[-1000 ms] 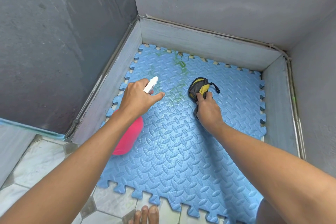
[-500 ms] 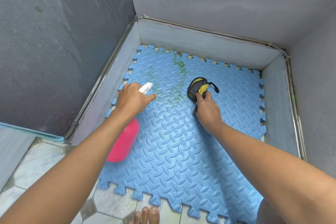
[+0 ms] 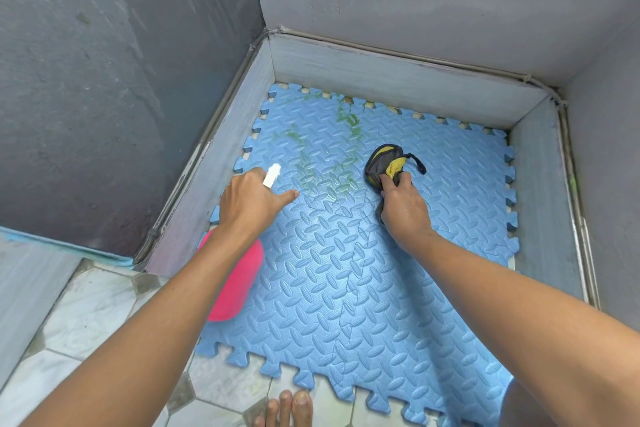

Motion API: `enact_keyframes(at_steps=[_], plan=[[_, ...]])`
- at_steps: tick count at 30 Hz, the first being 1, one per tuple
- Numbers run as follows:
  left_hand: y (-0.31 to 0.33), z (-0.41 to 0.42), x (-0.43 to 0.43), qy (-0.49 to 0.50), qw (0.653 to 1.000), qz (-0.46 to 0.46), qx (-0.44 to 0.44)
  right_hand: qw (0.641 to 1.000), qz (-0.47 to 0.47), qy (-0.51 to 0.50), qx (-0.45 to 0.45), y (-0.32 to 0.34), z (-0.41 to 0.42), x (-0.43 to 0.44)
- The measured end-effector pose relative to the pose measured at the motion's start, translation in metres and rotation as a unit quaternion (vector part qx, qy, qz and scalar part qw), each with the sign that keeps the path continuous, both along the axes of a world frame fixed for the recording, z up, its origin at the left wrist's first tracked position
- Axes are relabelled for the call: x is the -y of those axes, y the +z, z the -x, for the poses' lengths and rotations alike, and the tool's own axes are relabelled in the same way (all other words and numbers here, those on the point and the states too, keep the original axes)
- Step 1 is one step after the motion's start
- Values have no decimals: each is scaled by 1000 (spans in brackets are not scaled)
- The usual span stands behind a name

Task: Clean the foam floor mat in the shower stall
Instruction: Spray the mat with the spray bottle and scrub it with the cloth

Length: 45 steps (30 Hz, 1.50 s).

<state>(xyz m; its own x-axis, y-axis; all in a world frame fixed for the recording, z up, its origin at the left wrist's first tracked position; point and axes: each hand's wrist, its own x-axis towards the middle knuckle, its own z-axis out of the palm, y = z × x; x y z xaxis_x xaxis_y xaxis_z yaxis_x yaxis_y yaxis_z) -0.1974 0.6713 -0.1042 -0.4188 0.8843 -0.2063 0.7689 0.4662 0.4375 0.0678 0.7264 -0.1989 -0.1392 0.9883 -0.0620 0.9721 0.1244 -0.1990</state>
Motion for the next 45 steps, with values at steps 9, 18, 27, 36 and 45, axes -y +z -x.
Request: enact_keyframes(at_steps=[9, 18, 27, 36, 45], plan=[[-12, 1, 10, -44, 997, 55, 26, 1000, 5, 2, -6, 1, -1, 0], [-9, 2, 15, -98, 993, 34, 63, 1000, -1, 3, -9, 1, -1, 1], [-2, 13, 5, -80, 988, -28, 132, 1000, -6, 5, -7, 3, -1, 2], [13, 2, -39, -46, 978, -106, 173, 1000, -3, -3, -1, 3, 1, 2], [-1, 12, -73, -25, 992, -52, 114, 972, 42, 226, -43, 15, 18, 13]])
